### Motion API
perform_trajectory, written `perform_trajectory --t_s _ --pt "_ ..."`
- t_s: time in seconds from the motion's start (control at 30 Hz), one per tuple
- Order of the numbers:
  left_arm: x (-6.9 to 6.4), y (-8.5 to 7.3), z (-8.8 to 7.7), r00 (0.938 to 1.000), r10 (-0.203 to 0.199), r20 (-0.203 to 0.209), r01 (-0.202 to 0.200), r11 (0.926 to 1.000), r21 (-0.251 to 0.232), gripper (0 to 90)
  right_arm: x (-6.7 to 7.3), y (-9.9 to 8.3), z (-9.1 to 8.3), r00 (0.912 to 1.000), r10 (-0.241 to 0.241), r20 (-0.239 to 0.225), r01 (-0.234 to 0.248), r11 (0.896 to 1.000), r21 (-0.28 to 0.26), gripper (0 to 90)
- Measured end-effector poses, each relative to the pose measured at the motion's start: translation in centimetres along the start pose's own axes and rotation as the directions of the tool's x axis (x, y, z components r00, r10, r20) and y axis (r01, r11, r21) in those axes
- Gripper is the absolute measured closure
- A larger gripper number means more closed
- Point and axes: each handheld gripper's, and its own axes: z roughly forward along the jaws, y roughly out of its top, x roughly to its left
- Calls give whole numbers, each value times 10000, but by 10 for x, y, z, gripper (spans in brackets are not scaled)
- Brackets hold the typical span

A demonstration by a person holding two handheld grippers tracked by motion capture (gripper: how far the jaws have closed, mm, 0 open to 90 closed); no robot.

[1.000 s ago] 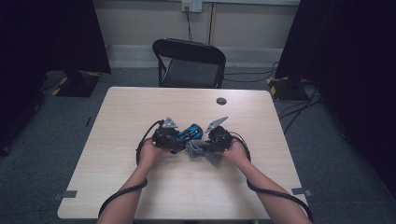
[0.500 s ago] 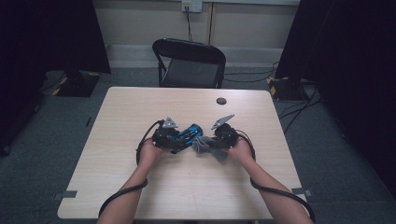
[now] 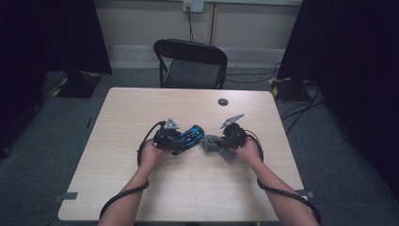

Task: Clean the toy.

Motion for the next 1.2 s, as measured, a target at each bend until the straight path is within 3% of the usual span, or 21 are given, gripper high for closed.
perform_trajectory --t_s 0.5,0.73,1.0,1.2 --pt "-1 0 1 10000 -59 -11 59 10000 -24 447 -12 -9 -12 9992 280 282 -276 9995 -141 776" --pt "0 0 1 10000 -55 -3 55 10000 -29 447 -14 -15 -23 9994 336 63 -332 9984 -453 776" --pt "0 1 1 10000 -21 -15 21 10000 63 447 2 -11 -26 9991 -102 -402 75 9978 -662 776" --pt "-1 2 1 10000 -72 -4 72 10000 52 447 24 1 -23 9918 -761 -1022 682 9945 -791 776"
